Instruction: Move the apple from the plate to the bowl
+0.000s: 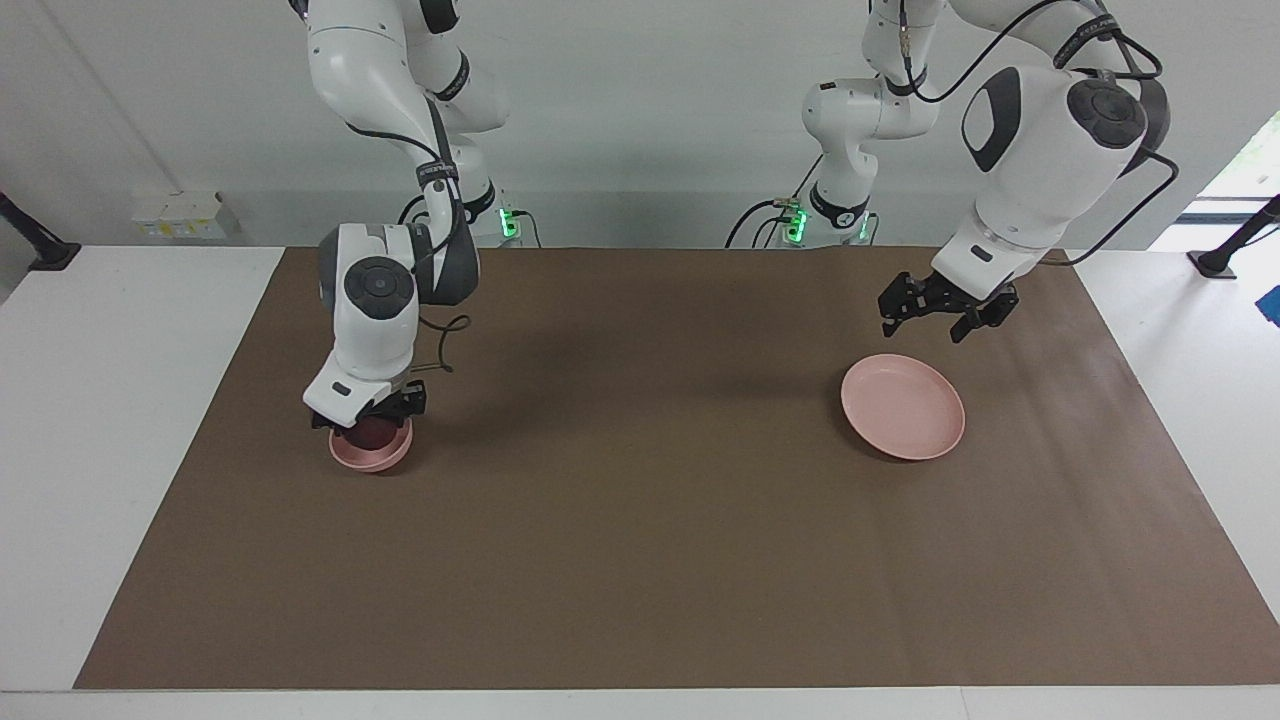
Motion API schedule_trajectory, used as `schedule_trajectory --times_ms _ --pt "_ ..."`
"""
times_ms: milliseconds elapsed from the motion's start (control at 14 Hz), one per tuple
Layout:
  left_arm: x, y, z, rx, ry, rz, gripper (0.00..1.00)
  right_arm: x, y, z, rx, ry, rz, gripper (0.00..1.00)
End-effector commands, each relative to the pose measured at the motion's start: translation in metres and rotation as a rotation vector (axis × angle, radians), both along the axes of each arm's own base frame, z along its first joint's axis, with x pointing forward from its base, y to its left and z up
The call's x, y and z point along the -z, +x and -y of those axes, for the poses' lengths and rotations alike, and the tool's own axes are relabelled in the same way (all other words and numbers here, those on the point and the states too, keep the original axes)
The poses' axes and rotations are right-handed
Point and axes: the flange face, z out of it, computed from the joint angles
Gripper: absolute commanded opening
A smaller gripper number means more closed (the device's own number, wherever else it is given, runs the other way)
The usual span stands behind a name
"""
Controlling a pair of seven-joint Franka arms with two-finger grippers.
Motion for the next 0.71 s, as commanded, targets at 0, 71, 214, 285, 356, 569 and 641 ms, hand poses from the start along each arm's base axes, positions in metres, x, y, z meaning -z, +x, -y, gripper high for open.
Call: schedule_trajectory --times_ms 0,71,214,285,356,569,641 --pt "-0.029 -0.005 -0.029 -0.01 0.02 -0.026 1.0 0.002 0.002 0.006 -0.034 -0.006 0.009 0.0" --pt "-0.034 -0.005 -0.036 -0.019 0.02 -0.023 1.0 0.003 0.001 0.007 -0.032 -0.004 0.005 0.0" --pt "-0.051 -0.012 -0.053 -0.047 0.022 0.003 1.0 0.006 0.0 0.01 -0.028 -0.003 0.005 0.0" --pt "-0.057 -0.016 -0.055 -0.046 0.025 0.004 1.0 0.007 0.0 0.012 -0.029 0.0 0.011 0.0" --pt "-0.062 -0.02 -0.056 -0.047 0.036 0.006 1.0 0.009 0.0 0.014 -0.026 0.002 0.011 0.0" --pt "-0.068 -0.022 -0.055 -0.044 0.038 0.023 1.0 0.015 0.0 0.017 -0.014 0.016 0.01 0.0" --pt "-0.069 -0.021 -0.055 -0.042 0.034 0.034 1.0 0.017 -0.001 0.017 -0.009 0.017 0.007 0.0"
